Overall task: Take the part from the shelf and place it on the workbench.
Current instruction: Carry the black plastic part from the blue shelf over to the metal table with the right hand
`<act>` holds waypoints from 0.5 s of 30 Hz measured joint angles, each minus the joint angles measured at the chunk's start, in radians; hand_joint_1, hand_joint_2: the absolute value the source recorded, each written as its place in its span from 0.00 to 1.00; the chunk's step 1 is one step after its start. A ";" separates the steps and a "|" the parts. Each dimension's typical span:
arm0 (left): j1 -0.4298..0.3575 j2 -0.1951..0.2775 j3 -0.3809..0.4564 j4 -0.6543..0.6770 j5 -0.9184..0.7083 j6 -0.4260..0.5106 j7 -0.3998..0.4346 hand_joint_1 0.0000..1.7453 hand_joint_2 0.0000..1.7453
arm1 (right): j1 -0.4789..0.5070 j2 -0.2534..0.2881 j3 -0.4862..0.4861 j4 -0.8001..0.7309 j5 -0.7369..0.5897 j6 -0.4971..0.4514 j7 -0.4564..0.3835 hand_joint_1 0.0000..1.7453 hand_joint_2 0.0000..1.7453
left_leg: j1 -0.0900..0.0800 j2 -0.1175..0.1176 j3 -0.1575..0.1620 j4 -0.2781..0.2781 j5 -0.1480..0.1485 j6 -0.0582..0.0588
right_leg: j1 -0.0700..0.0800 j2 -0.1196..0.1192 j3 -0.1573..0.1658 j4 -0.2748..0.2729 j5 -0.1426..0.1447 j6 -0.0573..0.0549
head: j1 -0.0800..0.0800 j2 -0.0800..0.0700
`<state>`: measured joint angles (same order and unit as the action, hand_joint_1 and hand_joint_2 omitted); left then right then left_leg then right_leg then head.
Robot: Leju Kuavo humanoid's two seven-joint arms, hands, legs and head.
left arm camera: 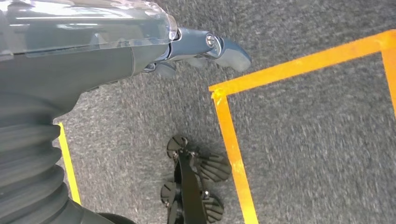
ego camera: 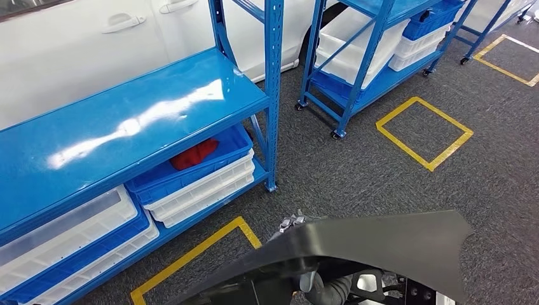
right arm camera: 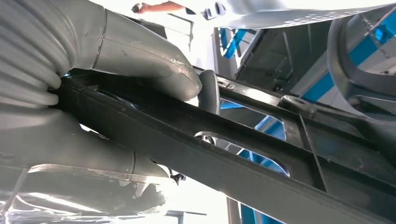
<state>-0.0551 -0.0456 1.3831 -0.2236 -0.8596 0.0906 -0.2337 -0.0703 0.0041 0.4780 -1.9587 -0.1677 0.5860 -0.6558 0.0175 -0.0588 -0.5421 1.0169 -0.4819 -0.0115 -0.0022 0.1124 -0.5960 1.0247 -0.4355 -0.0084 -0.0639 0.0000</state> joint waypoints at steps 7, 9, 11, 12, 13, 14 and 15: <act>-0.001 0.008 -0.004 -0.006 -0.055 -0.048 -0.051 0.00 1.00 | -0.027 0.030 -0.027 0.026 0.027 -0.019 0.000 1.00 1.00 | 0.005 0.078 0.002 -0.017 0.016 0.028 | -0.004 -0.101 -0.123 0.238 -0.120 0.029 | 0.000 0.000; -0.004 0.017 -0.014 -0.006 -0.068 -0.060 -0.061 0.00 1.00 | -0.031 0.033 -0.037 0.036 0.037 -0.037 0.000 1.00 1.00 | 0.004 0.101 0.003 -0.017 0.014 0.026 | -0.010 -0.108 -0.140 0.274 -0.115 0.034 | 0.000 0.000; -0.009 0.024 -0.021 -0.006 -0.072 -0.065 -0.060 0.00 1.00 | -0.035 0.037 -0.042 0.042 0.042 -0.050 0.000 1.00 1.00 | 0.004 0.122 0.008 -0.017 0.010 0.021 | -0.012 -0.127 -0.081 0.163 -0.052 0.032 | 0.000 0.000; -0.012 0.027 -0.023 -0.006 -0.072 -0.066 -0.057 0.00 1.00 | -0.038 0.040 -0.043 0.044 0.043 -0.056 0.000 1.00 1.00 | 0.002 0.131 0.011 -0.016 0.007 0.017 | -0.009 -0.149 -0.044 0.092 -0.028 0.028 | 0.000 0.000; -0.014 0.030 -0.024 -0.006 -0.071 -0.065 -0.052 0.00 1.00 | -0.042 0.044 -0.044 0.046 0.044 -0.060 0.000 1.00 1.00 | 0.000 0.138 0.013 -0.016 0.004 0.011 | -0.005 -0.165 -0.016 0.037 -0.011 0.021 | 0.000 0.000; -0.017 0.032 -0.024 -0.006 -0.070 -0.063 -0.047 0.00 1.00 | -0.045 0.048 -0.044 0.047 0.045 -0.064 0.000 1.00 1.00 | -0.003 0.146 0.016 -0.015 0.002 0.005 | 0.000 -0.175 -0.001 0.006 -0.006 0.015 | 0.000 0.000; -0.019 0.035 -0.024 -0.006 -0.069 -0.059 -0.043 0.00 1.00 | -0.047 0.051 -0.043 0.049 0.044 -0.067 0.000 1.00 1.00 | -0.005 0.154 0.018 -0.016 0.000 -0.001 | 0.005 -0.175 0.000 -0.002 -0.009 0.008 | 0.000 0.000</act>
<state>-0.0738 -0.0107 1.3589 -0.2300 -0.9289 0.0312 -0.2763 -0.1176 0.0550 0.4345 -1.9098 -0.1235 0.5190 -0.6558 0.0127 0.0957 -0.5246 1.0012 -0.4824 -0.0123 0.0024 -0.0626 -0.5957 1.0225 -0.4441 -0.0006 -0.0637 0.0000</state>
